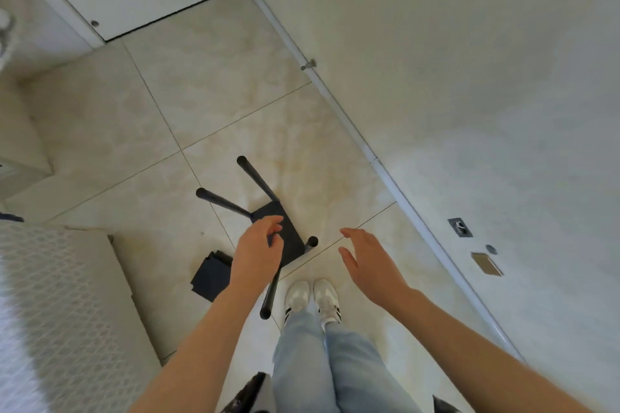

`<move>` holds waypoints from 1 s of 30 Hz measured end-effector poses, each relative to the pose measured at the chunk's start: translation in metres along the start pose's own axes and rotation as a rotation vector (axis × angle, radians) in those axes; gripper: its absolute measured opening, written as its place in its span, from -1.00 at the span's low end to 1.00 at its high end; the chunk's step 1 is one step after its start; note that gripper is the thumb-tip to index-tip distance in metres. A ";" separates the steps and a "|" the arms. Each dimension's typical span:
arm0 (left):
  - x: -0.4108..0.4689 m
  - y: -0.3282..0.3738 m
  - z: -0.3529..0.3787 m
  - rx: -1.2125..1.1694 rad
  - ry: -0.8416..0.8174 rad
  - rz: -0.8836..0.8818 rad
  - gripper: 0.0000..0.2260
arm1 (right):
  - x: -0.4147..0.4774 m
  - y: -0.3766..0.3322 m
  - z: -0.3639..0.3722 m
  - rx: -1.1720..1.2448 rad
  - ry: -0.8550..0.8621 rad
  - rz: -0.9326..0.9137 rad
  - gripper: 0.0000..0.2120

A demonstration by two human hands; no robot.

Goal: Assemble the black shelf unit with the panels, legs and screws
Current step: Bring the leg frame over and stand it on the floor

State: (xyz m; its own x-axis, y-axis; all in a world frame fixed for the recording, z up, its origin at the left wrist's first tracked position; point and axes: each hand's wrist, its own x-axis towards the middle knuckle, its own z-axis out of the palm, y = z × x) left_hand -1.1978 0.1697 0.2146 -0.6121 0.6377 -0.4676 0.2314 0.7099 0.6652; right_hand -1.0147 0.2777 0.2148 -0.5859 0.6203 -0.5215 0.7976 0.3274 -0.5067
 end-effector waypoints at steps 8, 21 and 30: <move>-0.012 0.070 -0.010 0.358 -0.141 0.348 -0.68 | -0.060 -0.003 -0.039 0.074 0.251 0.146 -0.59; -0.060 0.152 0.073 0.617 -0.289 0.699 -0.67 | -0.155 0.080 -0.068 0.134 0.484 0.376 -0.58; -0.109 0.246 0.198 0.610 -0.427 0.905 -0.69 | -0.222 0.181 -0.107 0.193 0.571 0.499 -0.56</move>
State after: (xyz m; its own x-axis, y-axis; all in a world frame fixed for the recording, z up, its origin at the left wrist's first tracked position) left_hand -0.9243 0.3341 0.3138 0.2387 0.9500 -0.2014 0.8480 -0.1028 0.5200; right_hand -0.7250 0.2758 0.3121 0.0420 0.9493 -0.3117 0.8777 -0.1841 -0.4425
